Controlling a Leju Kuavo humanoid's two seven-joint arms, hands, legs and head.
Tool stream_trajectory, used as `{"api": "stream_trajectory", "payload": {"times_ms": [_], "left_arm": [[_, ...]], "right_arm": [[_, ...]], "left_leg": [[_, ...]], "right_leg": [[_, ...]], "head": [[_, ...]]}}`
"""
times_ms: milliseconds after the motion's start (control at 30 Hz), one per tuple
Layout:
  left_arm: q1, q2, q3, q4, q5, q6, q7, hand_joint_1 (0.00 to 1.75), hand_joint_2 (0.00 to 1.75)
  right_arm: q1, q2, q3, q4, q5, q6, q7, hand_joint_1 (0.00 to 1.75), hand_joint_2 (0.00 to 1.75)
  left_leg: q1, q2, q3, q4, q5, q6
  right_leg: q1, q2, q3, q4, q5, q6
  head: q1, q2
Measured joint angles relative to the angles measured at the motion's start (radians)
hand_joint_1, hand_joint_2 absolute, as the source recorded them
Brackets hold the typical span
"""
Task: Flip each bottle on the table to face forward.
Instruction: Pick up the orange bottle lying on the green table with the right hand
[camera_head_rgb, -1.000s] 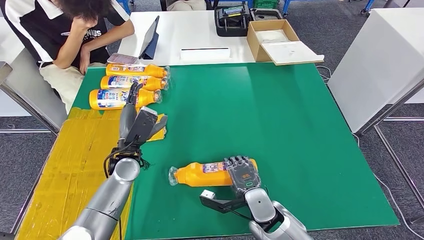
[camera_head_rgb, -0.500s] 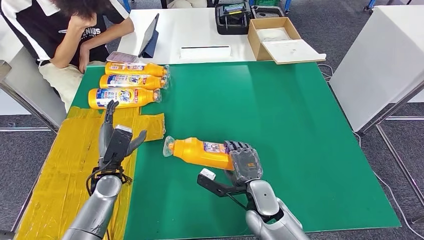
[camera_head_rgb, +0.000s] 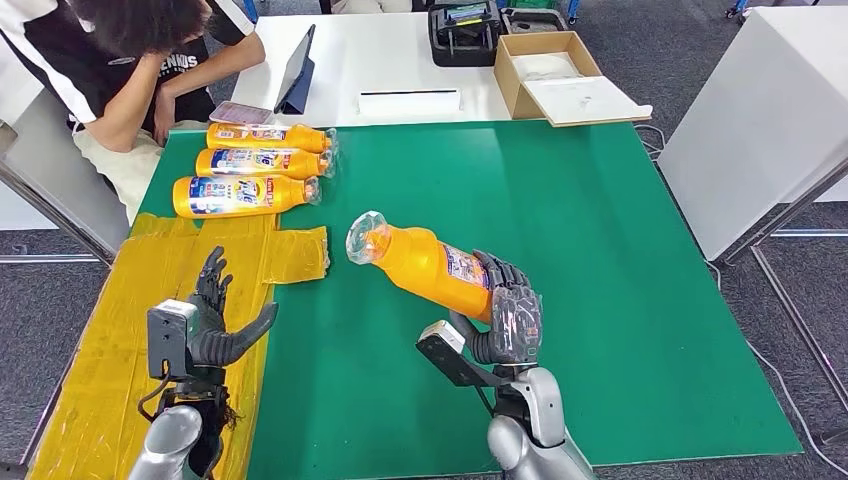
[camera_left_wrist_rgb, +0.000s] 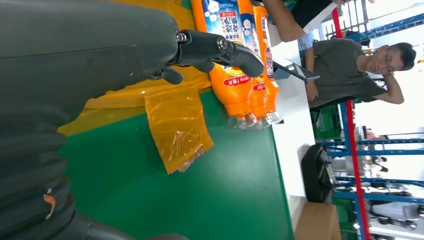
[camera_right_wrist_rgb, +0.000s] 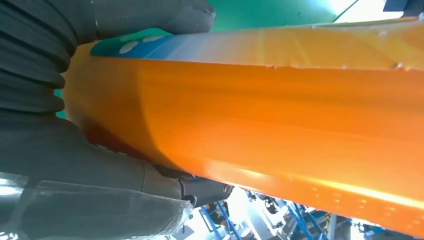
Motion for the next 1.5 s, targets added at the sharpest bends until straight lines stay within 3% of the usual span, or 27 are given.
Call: {"api": "stream_trajectory", "payload": {"times_ms": [267,600,833,1033,1367,1500], "left_arm": [[0.027,0.000,-0.069,-0.120,0.221,-0.166,0.066,0.00,1.75],[-0.058,-0.010,-0.187,-0.151,0.246,-0.206,0.117,0.00,1.75],[-0.156,-0.046,-0.265,-0.134,0.260,-0.220,0.155,0.00,1.75],[-0.211,-0.077,-0.323,-0.110,0.272,-0.225,0.157,0.00,1.75],[-0.239,-0.100,-0.372,-0.083,0.276,-0.225,0.156,0.00,1.75],[-0.248,-0.114,-0.394,-0.079,0.273,-0.214,0.151,0.00,1.75]], "right_arm": [[0.004,0.062,-0.099,0.001,-0.036,-0.017,-0.165,1.75,1.75],[0.014,0.153,-0.279,0.001,0.014,-0.017,-0.311,1.75,1.75],[-0.008,0.198,-0.340,0.008,0.000,-0.017,-0.312,1.75,1.75],[-0.041,0.228,-0.349,0.035,0.003,-0.017,-0.260,1.75,1.75],[-0.069,0.252,-0.356,0.066,-0.023,-0.017,-0.256,1.75,1.75],[-0.102,0.267,-0.346,0.085,-0.080,-0.017,-0.315,1.75,1.75]], "left_leg": [[0.000,-0.001,0.000,0.000,0.001,0.000],[0.000,-0.001,0.000,0.000,0.001,0.000],[0.000,-0.001,0.000,0.000,0.001,0.000],[0.000,-0.001,0.000,0.000,0.001,0.000],[0.000,-0.001,0.000,0.000,0.001,0.000],[0.000,0.000,0.000,0.000,0.001,0.000]], "right_leg": [[0.000,-0.001,0.000,0.000,0.000,0.000],[0.000,-0.001,0.000,0.000,0.001,0.000],[0.000,0.000,0.000,0.000,0.001,0.000],[0.000,0.000,0.000,0.000,0.001,0.000],[0.000,0.000,0.000,0.000,0.001,0.000],[0.000,0.000,0.000,0.000,0.001,0.000]], "head": [[0.000,0.000],[0.000,0.000],[0.000,0.000],[0.000,0.000],[0.000,0.000],[0.000,0.000]]}}
